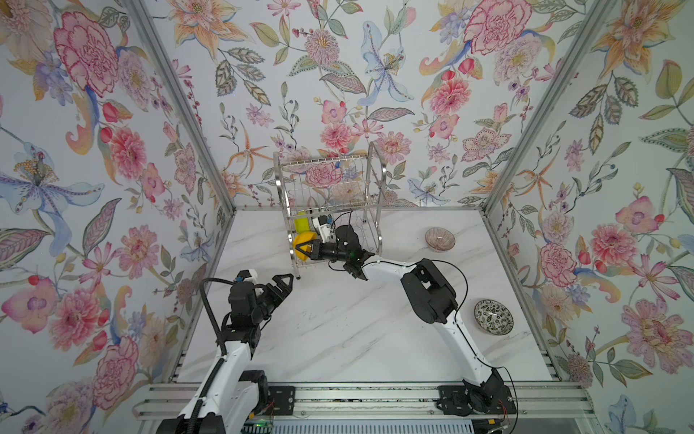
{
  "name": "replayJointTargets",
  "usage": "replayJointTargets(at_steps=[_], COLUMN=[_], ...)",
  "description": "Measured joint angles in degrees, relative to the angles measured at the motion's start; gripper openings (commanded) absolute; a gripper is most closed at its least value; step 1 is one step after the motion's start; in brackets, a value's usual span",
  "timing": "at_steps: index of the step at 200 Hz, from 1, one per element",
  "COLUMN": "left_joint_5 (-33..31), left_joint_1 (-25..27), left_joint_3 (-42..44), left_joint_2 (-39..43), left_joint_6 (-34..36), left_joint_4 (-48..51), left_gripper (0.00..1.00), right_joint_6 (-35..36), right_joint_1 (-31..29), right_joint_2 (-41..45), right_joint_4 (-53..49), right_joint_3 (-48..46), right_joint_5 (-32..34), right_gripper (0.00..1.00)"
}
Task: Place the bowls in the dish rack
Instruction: 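Press the yellow bowl against the stacked bowls in the rack with the right gripper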
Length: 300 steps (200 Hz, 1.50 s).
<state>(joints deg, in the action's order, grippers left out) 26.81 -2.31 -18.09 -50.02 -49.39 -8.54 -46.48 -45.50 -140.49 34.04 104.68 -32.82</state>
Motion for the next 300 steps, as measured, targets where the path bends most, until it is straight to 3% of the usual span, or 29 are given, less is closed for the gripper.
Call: replayJointTargets(at_steps=[89, 300], left_joint_5=[0.0, 1.1], left_joint_1=[0.0, -0.8], left_joint_3=[0.0, 0.0], left_joint_2=[0.0, 1.2], left_joint_6=[0.0, 0.0], left_joint_4=[0.0, 2.3], left_gripper=[0.99, 0.99], right_joint_6=[0.3, 1.1], right_joint_1=[0.2, 0.6], right_joint_2=[-0.2, -0.2], right_joint_4=[-0.4, -3.9], right_joint_3=[0.2, 0.1], right_joint_5=[-0.9, -2.3], right_gripper=[0.03, 0.28])
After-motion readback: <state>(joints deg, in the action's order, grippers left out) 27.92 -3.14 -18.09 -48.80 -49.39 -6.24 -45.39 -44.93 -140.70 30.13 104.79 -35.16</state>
